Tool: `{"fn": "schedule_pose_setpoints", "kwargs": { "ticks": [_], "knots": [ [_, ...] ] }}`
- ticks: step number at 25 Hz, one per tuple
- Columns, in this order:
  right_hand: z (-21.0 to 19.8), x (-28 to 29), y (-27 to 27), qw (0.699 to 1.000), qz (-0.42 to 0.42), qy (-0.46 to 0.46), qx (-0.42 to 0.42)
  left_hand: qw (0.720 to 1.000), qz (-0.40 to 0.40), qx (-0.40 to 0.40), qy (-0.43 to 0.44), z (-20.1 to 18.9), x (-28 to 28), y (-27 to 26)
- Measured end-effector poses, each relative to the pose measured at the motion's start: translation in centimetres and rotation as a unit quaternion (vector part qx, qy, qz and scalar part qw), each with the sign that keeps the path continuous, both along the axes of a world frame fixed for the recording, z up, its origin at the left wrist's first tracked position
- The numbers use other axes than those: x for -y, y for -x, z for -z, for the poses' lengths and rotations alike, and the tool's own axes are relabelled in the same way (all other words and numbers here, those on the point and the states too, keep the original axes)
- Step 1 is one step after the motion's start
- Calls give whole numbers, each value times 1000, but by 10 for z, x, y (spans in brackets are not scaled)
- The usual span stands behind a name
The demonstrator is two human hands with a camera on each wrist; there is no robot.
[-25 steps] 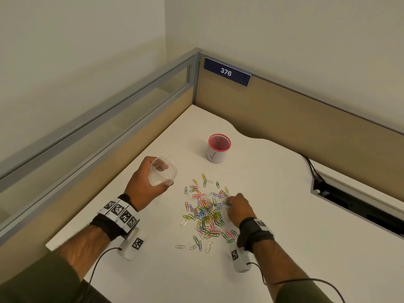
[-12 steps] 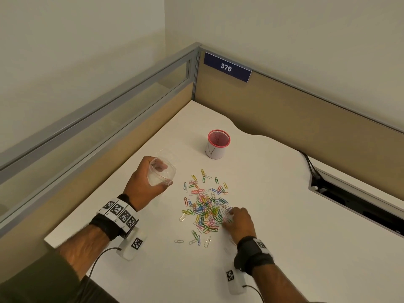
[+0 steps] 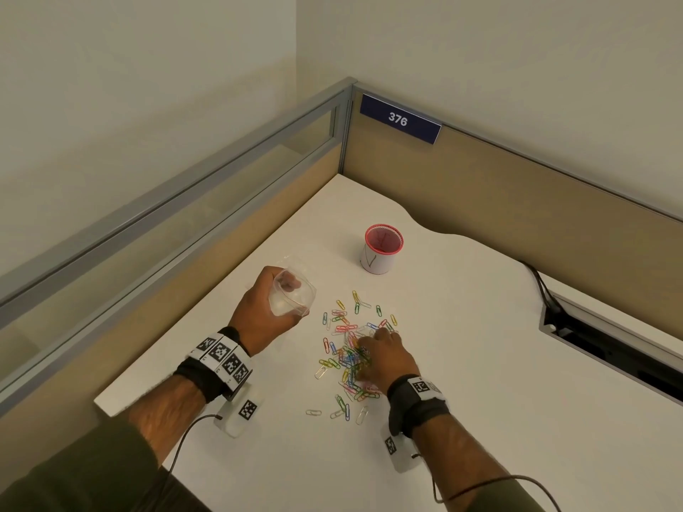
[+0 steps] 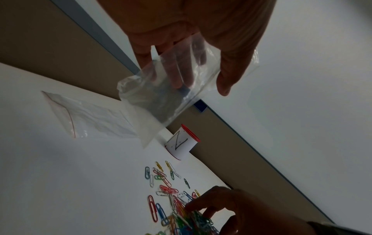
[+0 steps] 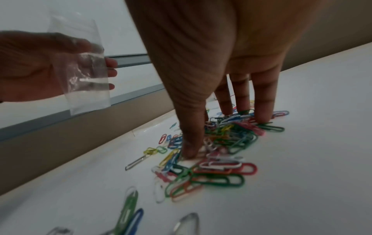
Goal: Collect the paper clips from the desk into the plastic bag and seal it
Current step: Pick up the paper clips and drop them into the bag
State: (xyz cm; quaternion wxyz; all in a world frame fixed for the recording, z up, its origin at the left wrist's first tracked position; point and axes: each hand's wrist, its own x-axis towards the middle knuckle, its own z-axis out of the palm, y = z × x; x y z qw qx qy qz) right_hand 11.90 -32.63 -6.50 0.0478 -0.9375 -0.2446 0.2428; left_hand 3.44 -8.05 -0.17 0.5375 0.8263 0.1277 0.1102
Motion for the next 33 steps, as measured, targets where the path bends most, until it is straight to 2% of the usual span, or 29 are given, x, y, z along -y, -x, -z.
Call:
{"fn": "schedule_pose_setpoints", "kwargs": {
  "ticks": [3, 6, 11, 14, 17, 21, 24, 30, 33],
  "knots": [
    [5, -4, 2, 998, -7, -15, 61, 1000, 6, -5, 1, 1, 4, -4],
    [5, -3, -4, 997, 0, -26, 75, 1000, 16, -7, -1, 4, 9, -9],
    [-12, 6, -21, 984, 133, -110, 39, 1000, 23, 4, -9, 11, 13, -18],
    [-40, 12, -26, 956, 183, -228, 31, 1000, 26, 6, -10, 15, 16, -23],
    [-87, 12, -29, 909, 222, -351, 26, 999, 34, 8, -12, 16, 20, -28],
    [-141, -4, -26, 877, 197, -436, 32, 999, 48, 11, -14, 11, 29, -33],
    [-156, -28, -19, 885, 161, -435, 42, 998, 59, 16, -23, 7, 36, -36],
    [-152, -63, -7, 926, 68, -360, 94, 998, 67, 12, -17, 0, 43, -38],
    [-156, -71, -3, 940, 21, -329, 86, 998, 66, 12, -9, -1, 44, -39]
  ]
}}
